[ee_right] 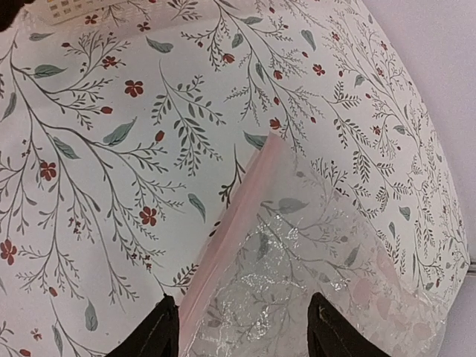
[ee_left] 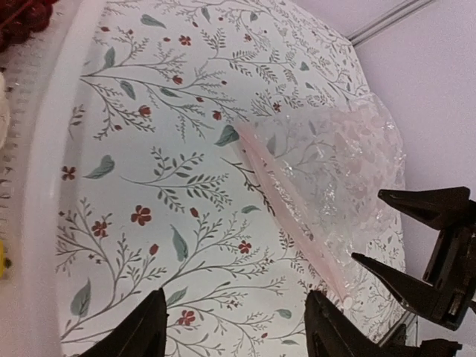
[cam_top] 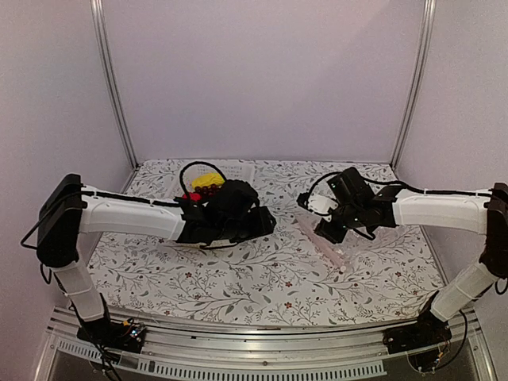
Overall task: Place the food in the zip-top bag and seal the zipper
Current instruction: Pick up the zipper food storage bag from the corner of the board.
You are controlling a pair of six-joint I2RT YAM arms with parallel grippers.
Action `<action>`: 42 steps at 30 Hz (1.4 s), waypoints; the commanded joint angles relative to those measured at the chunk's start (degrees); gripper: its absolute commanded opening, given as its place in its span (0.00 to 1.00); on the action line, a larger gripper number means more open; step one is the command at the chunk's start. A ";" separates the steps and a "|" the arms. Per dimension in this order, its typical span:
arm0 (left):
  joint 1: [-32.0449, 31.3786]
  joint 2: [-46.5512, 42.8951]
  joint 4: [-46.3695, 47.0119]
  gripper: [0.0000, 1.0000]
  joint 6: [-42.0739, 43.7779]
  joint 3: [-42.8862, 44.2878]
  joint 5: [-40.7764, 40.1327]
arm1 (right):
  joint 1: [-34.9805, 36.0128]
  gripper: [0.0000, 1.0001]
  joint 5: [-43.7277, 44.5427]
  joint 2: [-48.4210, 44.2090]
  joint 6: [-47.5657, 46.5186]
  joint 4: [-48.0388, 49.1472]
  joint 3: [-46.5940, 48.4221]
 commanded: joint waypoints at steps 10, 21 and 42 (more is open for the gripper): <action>0.47 -14.50 -13.90 0.64 3.28 -6.34 -20.89 | 5.97 0.60 15.95 17.45 5.52 -6.88 10.59; 1.03 -18.59 -15.37 0.64 2.81 -8.25 -22.35 | 6.86 0.60 23.72 23.15 5.61 -7.17 11.95; 0.99 -17.68 -14.87 0.64 3.77 -7.31 -22.36 | 0.91 0.16 28.55 20.24 4.98 -4.46 9.34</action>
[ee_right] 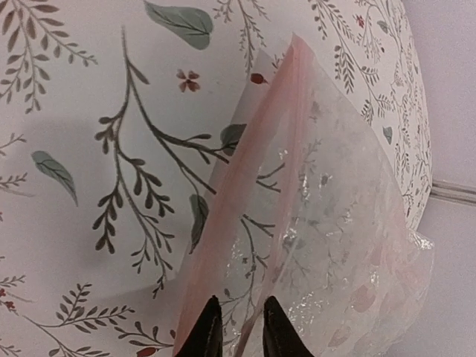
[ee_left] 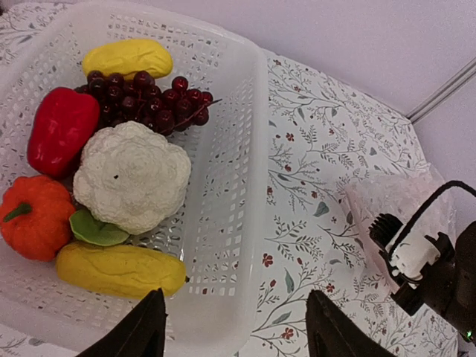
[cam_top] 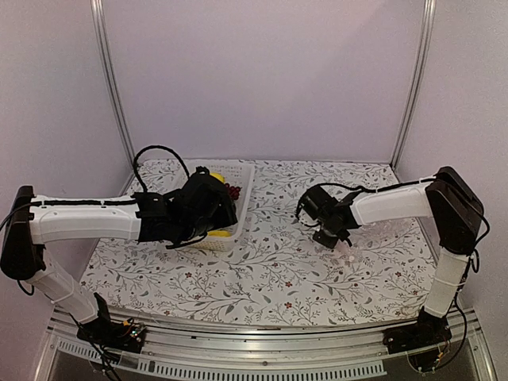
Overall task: Place the food in the zip-top bag and seal the zipper
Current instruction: Pick up the zipper food storage bag from the corner of the board.
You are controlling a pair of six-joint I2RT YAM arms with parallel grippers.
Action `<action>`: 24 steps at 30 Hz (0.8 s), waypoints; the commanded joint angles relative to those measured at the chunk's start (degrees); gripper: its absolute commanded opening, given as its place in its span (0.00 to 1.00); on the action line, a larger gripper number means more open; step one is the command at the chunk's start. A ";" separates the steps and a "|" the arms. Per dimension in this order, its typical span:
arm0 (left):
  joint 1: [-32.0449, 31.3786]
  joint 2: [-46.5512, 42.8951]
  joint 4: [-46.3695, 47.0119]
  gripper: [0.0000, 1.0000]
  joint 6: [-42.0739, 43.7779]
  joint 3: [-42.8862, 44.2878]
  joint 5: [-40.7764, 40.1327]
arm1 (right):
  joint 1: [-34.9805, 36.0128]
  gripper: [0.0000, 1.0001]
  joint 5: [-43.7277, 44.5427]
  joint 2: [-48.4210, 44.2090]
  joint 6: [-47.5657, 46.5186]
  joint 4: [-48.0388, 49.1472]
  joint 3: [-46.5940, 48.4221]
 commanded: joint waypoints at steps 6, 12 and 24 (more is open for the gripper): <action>0.77 0.03 0.43 0.65 3.29 1.26 -0.46 | -6.90 0.02 -2.27 -5.77 -0.42 0.28 2.25; 4.81 0.32 -0.12 0.73 9.12 3.87 4.90 | -10.83 0.00 -13.11 -12.94 0.60 -2.43 7.86; 12.40 -8.23 12.83 0.77 32.78 -1.68 12.23 | -17.00 0.00 -31.10 -14.83 0.33 -1.90 17.20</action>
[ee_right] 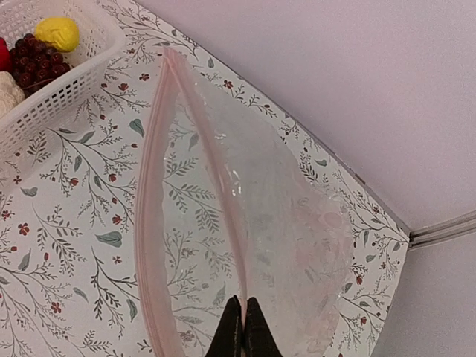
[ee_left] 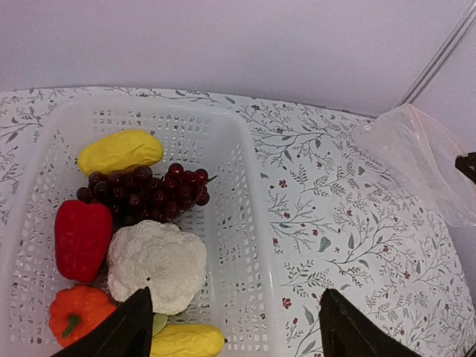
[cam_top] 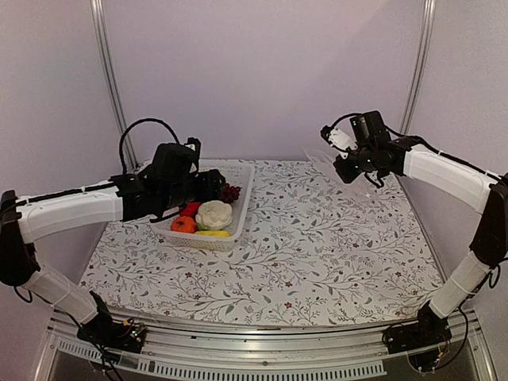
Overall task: Place the food in the zip-top bag and seal the zipper
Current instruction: Pick up the zipper food storage bag from the corner of the board, then pick up the fake vegetable from the bin.
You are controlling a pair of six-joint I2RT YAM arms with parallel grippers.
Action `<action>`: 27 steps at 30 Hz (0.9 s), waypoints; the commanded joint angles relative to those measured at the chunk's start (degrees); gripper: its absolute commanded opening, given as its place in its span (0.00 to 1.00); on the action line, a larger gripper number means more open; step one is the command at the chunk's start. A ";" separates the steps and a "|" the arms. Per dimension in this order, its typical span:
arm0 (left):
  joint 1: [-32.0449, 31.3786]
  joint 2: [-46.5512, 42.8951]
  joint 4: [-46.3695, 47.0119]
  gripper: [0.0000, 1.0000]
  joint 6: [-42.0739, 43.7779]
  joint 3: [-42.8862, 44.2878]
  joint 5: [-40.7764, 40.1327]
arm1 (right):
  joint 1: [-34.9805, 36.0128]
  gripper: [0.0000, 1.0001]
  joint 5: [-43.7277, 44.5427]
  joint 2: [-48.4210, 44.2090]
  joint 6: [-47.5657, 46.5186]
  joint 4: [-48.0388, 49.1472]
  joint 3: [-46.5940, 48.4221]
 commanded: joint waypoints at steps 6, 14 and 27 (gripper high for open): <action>6.47 -0.81 4.36 0.85 17.59 -0.56 7.23 | -4.69 0.00 -14.85 2.06 0.05 1.21 3.19; 11.19 13.09 -14.70 0.84 14.60 11.89 14.15 | -8.04 0.00 -20.00 2.19 0.14 1.96 1.41; 12.16 17.28 -27.70 0.86 18.03 13.94 18.39 | -8.03 0.00 -22.87 1.56 -0.53 1.60 -1.69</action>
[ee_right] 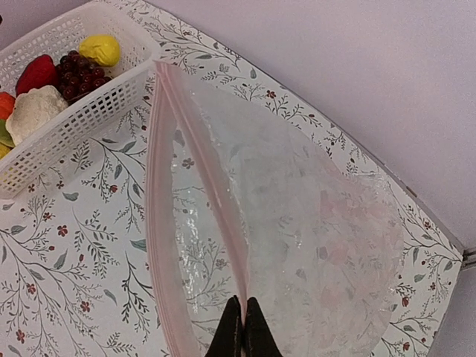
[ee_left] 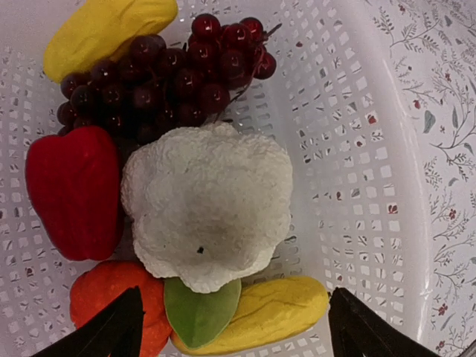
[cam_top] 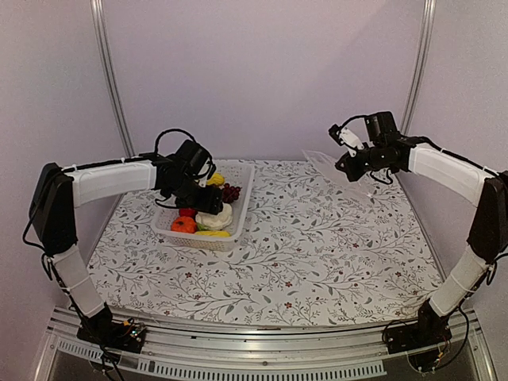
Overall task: Place the food in the zip-top bag and seal the zipper
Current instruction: Pick up the fake vegetable from the bin.
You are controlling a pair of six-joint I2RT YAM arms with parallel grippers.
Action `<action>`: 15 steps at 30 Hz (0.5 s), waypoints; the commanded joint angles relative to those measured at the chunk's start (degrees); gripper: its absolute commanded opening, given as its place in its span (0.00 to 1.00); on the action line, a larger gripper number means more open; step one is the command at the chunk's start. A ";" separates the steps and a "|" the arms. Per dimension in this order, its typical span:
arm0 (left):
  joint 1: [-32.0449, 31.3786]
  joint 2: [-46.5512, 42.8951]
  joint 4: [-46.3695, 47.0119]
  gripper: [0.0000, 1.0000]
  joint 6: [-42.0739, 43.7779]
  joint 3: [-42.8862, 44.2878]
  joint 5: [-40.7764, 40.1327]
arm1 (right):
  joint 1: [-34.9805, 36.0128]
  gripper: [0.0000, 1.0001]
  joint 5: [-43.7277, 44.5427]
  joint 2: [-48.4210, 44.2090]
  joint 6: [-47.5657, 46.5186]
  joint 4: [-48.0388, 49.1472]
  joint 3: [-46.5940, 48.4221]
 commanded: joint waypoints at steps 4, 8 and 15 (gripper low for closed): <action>1.03 -0.44 -5.79 0.87 1.76 -1.05 -0.01 | 0.07 0.00 -2.89 0.18 -0.63 0.20 -2.54; 2.24 1.42 -7.37 0.91 -0.52 2.14 -2.08 | 0.21 0.00 -3.43 1.07 -0.64 0.19 -2.77; 6.46 1.39 -3.22 0.94 -5.36 3.03 -4.61 | 0.16 0.00 -3.73 0.23 -0.70 0.38 -3.68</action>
